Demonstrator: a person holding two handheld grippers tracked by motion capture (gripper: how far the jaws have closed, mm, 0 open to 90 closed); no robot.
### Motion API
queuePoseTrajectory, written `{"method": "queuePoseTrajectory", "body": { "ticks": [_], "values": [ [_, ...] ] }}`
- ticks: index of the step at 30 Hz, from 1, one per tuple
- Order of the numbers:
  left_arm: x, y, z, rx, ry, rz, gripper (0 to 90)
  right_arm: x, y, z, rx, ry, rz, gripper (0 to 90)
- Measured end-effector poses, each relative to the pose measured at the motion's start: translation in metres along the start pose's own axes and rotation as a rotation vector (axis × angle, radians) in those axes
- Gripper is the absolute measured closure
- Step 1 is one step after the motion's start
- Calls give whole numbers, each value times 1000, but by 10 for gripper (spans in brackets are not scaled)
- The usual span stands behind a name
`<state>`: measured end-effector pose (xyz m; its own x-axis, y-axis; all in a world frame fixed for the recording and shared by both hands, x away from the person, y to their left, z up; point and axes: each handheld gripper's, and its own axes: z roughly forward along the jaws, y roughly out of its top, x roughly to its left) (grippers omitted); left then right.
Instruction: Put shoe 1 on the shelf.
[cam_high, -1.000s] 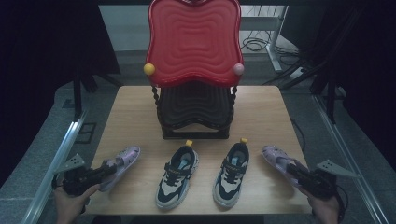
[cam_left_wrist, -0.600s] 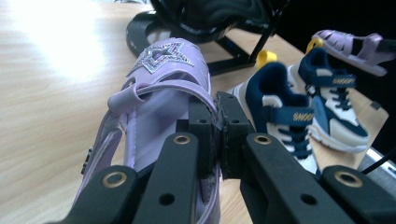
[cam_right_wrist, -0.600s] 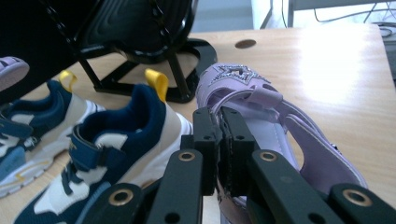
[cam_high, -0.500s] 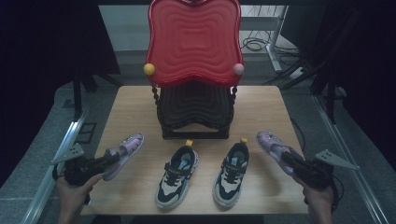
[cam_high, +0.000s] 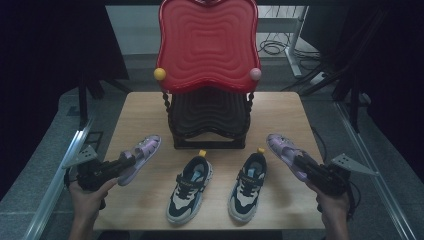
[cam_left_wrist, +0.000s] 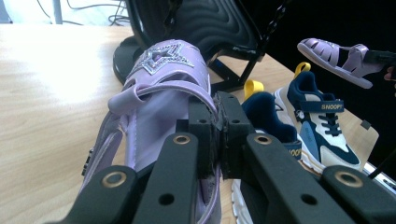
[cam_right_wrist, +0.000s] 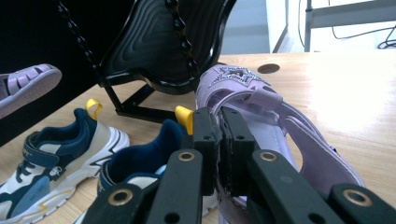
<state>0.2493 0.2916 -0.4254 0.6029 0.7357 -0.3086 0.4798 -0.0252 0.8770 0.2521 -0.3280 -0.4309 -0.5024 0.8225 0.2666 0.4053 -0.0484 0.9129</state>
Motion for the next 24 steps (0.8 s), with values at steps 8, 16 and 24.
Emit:
{"method": "queuePoseTrajectory", "body": {
  "ticks": [8,16,24],
  "values": [
    [-7,9,6,-17,-12,20,862,9,7,5,-37,21,2,859],
    [-15,15,20,-2,-35,46,862,20,11,14,-40,53,-14,859],
    [-19,19,25,-17,-51,50,862,29,13,23,-29,86,-35,859]
  ]
}}
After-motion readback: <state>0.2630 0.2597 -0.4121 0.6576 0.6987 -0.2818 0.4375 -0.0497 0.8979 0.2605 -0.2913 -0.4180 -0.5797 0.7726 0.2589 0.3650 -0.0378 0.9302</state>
